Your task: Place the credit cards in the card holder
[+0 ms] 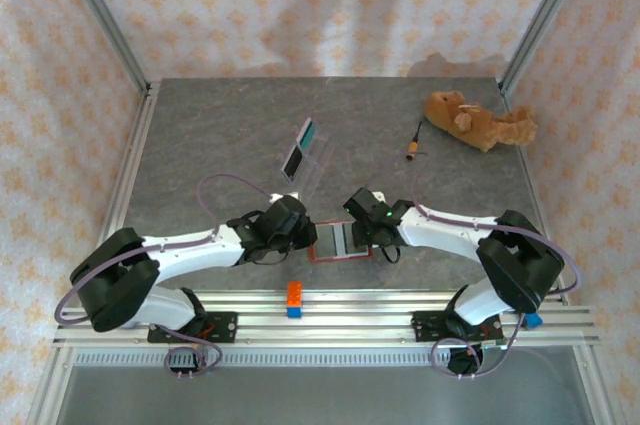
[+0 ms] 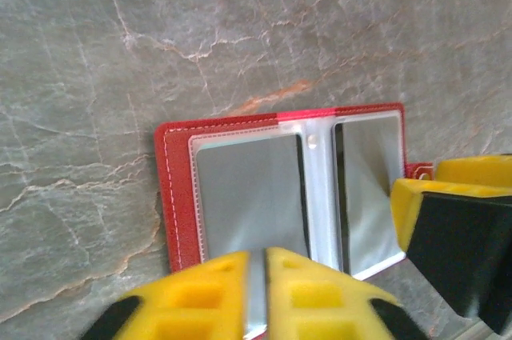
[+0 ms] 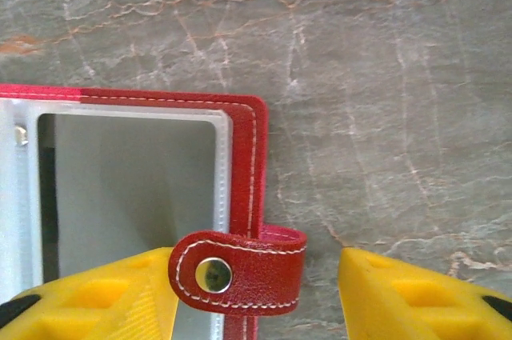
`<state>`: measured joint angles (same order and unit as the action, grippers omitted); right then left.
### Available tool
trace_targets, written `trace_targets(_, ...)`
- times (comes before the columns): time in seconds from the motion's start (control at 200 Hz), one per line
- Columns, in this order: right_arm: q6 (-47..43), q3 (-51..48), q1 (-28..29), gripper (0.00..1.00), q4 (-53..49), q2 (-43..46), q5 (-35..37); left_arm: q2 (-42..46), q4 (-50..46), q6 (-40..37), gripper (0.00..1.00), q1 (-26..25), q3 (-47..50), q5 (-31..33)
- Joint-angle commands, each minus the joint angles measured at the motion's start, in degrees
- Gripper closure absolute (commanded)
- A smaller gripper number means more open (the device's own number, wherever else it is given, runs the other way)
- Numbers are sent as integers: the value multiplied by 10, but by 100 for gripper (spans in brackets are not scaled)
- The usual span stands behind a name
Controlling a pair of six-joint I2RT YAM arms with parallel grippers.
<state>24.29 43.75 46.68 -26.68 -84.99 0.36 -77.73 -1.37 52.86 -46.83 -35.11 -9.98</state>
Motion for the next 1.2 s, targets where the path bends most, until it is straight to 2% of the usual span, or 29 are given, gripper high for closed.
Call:
trace_targets(0.0, -5, 5, -5, 47, -25, 23, 40, 20, -40, -22, 71, 6, 16, 16)
trace_targets(0.04, -6, 2, -7, 49, -23, 29, 37, 24, -38, -25, 66, 7, 22, 13)
trace_targets(0.15, -24, -5, -15, 57, -9, 38, 19, 24, -26, -29, 60, 6, 32, 1)
trace_targets(0.28, -48, -20, -28, 78, 36, 40, -44, 5, -24, -37, 55, 6, 26, -10)
trace_targets(0.446, -49, -30, -34, 87, 66, 33, -90, -15, -6, -37, 52, 6, 19, -22)
trace_targets(0.821, -23, -58, -34, 94, 137, 29, -178, -64, 33, -35, 53, 9, 0, -54)
trace_targets(0.991, -17, -62, -34, 95, 151, 29, -198, -71, 49, -34, 68, 10, -5, -74)
trace_targets(1.197, 2, -73, -34, 96, 190, 20, -229, -33, 58, -38, 69, 10, -3, -87)
